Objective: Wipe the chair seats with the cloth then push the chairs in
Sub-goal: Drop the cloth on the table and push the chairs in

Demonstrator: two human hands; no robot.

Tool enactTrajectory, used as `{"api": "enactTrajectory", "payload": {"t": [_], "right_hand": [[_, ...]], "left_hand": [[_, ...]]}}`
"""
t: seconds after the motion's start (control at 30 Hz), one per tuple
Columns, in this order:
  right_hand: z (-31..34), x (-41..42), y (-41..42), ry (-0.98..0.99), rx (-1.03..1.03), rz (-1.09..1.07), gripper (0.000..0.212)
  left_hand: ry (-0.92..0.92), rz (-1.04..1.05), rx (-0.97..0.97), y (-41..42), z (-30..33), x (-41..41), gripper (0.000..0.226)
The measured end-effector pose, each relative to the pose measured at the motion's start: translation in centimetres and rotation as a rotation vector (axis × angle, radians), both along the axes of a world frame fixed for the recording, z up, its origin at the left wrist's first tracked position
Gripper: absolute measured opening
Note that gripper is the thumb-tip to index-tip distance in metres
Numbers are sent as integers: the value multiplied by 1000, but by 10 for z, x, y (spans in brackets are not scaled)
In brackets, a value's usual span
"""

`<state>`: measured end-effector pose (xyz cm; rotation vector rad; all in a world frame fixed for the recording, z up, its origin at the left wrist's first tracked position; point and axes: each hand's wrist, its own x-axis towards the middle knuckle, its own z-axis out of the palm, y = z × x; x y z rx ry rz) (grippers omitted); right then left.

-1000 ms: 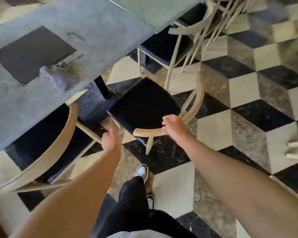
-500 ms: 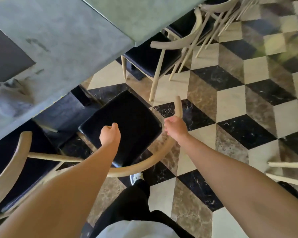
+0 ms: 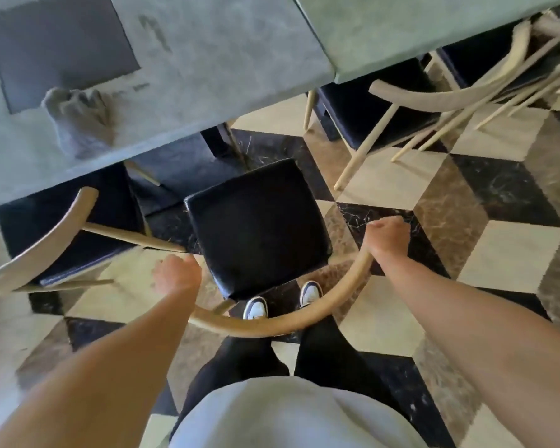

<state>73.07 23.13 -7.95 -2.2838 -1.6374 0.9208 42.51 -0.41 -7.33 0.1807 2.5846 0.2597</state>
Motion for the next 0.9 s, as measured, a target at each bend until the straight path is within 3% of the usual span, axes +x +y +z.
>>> {"api": "enactTrajectory", "payload": {"t": [0.13,0.23,0.3,0.4,0.5,0.63,0.77,0.9], "right_hand": [[-18,-7,21,83,-193,22,36],[-33,-7,32,176,-311,-136,35],[-38,-4,36,271,-343,-288,36],[-47,1,42,339,-396,-440,38],[-52,0,41,324,-407,-456,37],[-54,-5,31,220,-231,-421,33],[-46,-26,44,261,-218,-443,26],[-38,-44,64,258,-220,-437,24]], "left_hand": [[-23,262,-99,-20,-12,23,45],[3,430,-42,-24,-24,36,50],[28,580,-8,-27,-31,39,41],[-46,917,152,-36,-36,43,29],[-79,1214,347,-44,-44,38,25],[-70,1254,326,-51,-54,39,27],[-4,1243,242,-45,-53,35,37],[17,1298,313,-17,-35,22,49]]}}
